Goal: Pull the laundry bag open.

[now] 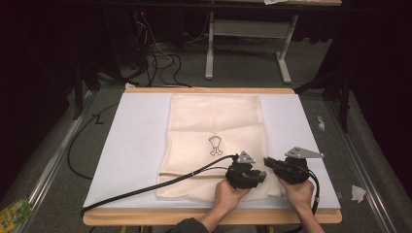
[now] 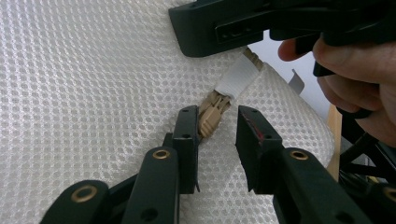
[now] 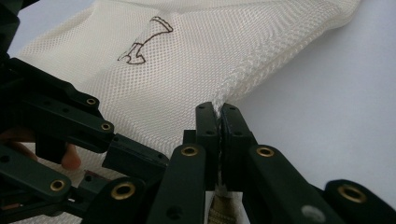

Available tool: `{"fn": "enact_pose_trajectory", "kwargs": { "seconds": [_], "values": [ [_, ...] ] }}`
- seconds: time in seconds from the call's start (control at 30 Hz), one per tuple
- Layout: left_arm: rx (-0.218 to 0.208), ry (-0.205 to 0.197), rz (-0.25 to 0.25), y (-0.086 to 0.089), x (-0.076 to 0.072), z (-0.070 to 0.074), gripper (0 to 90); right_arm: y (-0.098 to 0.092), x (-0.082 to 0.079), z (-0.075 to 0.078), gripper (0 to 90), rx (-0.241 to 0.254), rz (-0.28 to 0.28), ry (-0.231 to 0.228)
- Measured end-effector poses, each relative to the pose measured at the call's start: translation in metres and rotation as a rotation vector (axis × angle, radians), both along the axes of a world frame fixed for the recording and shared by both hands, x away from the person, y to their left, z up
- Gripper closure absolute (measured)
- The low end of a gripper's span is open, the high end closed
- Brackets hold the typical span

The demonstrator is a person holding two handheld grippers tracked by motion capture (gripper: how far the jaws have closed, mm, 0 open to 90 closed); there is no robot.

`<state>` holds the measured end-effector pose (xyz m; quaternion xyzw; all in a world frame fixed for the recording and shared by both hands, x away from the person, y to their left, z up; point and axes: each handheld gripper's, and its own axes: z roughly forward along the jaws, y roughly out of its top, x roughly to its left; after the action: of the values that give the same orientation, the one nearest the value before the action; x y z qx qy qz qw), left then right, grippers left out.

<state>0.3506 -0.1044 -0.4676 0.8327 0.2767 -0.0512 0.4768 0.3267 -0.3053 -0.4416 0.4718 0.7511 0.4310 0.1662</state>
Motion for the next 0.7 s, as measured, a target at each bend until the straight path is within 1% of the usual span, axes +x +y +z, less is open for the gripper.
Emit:
{"fn": "enact_pose_trajectory", "kwargs": {
  "seconds": [0.17, 0.33, 0.43, 0.5, 0.7],
  "values": [
    [-0.023, 0.015, 0.001, 0.0, 0.0006, -0.0005, 70.7, 0.0001, 0.0003, -0.0007, 88.8, -0.001, 0.0, -0.002],
    [-0.026, 0.023, 0.011, -0.0008, 0.0013, -0.0021, 73.6, 0.0001, 0.0002, -0.0013, 88.8, 0.0, 0.0, 0.001],
    [-0.04, 0.031, 0.014, -0.0015, 0.0017, -0.002, 76.0, 0.0, -0.0001, -0.0013, 88.8, 0.005, -0.004, 0.005],
    [-0.041, 0.036, 0.018, -0.0019, 0.0024, -0.0023, 77.4, -0.0003, -0.0002, -0.0014, 88.8, 0.007, -0.004, 0.002],
    [-0.043, 0.032, 0.024, -0.0023, 0.0024, -0.0025, 82.2, -0.0002, -0.0001, -0.0016, 88.8, 0.009, -0.005, 0.006]
  ]
}}
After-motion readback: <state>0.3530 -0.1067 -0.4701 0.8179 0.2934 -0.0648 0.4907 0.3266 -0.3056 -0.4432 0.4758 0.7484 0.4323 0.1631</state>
